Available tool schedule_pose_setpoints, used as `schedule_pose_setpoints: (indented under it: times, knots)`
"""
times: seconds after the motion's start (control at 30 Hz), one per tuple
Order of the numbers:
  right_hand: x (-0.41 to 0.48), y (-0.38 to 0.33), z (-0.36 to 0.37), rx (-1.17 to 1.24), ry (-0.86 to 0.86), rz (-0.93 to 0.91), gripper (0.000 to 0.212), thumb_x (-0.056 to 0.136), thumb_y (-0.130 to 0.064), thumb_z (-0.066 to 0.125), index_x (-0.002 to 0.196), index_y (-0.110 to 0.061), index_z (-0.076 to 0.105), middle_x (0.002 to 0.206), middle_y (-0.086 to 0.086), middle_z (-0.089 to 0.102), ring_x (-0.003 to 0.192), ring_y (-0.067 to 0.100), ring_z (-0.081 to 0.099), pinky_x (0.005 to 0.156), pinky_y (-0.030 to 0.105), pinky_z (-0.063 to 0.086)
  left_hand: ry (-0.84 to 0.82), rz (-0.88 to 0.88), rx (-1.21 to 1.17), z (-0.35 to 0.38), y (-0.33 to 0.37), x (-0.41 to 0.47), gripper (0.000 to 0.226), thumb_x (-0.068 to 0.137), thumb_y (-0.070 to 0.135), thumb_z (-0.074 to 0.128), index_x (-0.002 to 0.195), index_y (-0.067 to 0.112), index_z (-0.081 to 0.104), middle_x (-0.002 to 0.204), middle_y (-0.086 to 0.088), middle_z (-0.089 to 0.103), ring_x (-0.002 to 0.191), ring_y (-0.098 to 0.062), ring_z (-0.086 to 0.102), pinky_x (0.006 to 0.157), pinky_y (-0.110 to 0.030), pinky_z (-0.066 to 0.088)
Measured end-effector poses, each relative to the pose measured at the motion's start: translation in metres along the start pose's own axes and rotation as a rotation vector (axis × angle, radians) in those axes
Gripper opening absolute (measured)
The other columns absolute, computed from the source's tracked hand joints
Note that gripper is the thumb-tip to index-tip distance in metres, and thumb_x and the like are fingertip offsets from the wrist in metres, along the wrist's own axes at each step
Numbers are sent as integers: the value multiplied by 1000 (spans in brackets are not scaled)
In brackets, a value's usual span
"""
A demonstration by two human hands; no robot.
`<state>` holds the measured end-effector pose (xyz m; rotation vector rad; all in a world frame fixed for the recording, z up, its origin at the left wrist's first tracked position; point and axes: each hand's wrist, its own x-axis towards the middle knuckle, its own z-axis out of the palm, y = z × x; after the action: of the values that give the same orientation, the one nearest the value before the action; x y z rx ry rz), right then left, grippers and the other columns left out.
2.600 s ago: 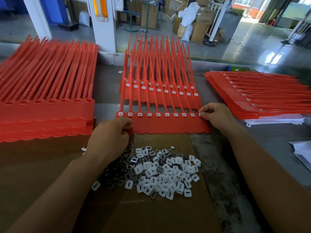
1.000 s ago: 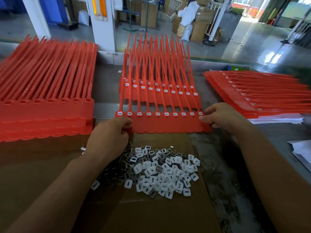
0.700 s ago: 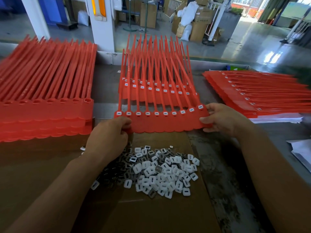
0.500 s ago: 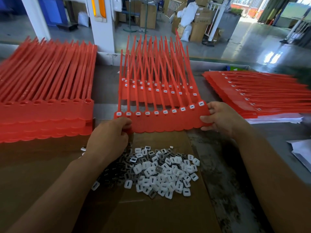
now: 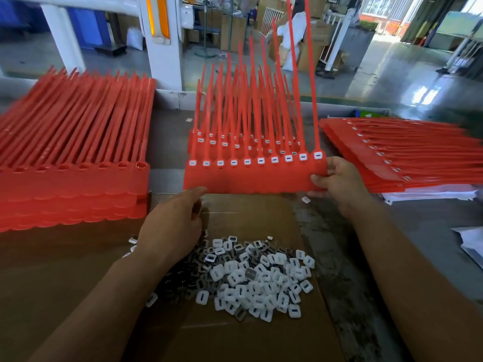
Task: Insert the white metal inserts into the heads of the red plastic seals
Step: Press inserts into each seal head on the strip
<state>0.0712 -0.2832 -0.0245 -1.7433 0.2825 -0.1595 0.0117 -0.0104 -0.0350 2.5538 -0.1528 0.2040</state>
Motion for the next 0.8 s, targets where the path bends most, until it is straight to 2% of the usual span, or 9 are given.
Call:
schedule_pose_setpoints:
  times: [0.07, 0.17, 0.33, 0.43, 0.6, 0.7, 0.8]
  knots:
    - [6, 1, 4, 16, 38, 33, 29, 85, 14, 50, 108, -3, 51, 106, 13, 57, 90, 26, 60, 51, 26, 57, -6, 1, 5, 0, 0, 0, 50, 89, 11, 47, 136, 26, 41, 127, -6, 58, 111, -24, 55, 87, -31, 42]
    - [13, -1, 11, 17, 69, 86, 31, 86, 14, 48, 114, -1, 51, 106, 11, 54, 87, 24, 58, 47, 23, 55, -14, 10, 25, 1, 0, 0, 53, 87, 7, 46, 137, 26, 41, 128, -5, 57, 111, -23, 55, 86, -30, 42]
    - [18, -5, 16, 6, 51, 108, 26, 87, 13, 48, 103, -7, 49, 104, 7, 53, 88, 24, 58, 46, 23, 55, -15, 9, 28, 1, -1, 0, 54, 86, 6, 47, 136, 26, 41, 125, -5, 58, 110, -22, 55, 84, -30, 42]
    - [16, -5, 14, 28, -13, 75, 29, 87, 14, 47, 105, -8, 49, 104, 8, 54, 90, 24, 58, 50, 25, 56, -5, 21, 35, 2, 0, 1, 51, 87, 8, 46, 135, 25, 43, 125, -4, 59, 110, -22, 55, 84, -29, 41]
    - [16, -1, 10, 73, -48, 44, 37, 87, 14, 46, 121, -1, 47, 113, 12, 54, 100, 28, 57, 65, 34, 53, -5, 32, 43, 2, 0, 1, 49, 88, 10, 45, 135, 24, 44, 129, -2, 56, 115, -20, 52, 88, -29, 41]
    - [18, -3, 15, 83, 14, 73, 31, 88, 13, 45, 115, -2, 49, 110, 10, 53, 100, 26, 56, 61, 33, 53, -11, 41, 44, 1, 0, 1, 47, 89, 11, 45, 135, 23, 44, 131, -1, 55, 116, -19, 51, 90, -29, 40]
    - [23, -5, 19, 85, 64, 114, 32, 88, 13, 46, 117, 0, 49, 101, 4, 53, 98, 24, 55, 55, 30, 53, -14, 50, 47, 1, 0, 1, 46, 89, 11, 45, 134, 22, 45, 130, -2, 56, 114, -19, 53, 88, -29, 41]
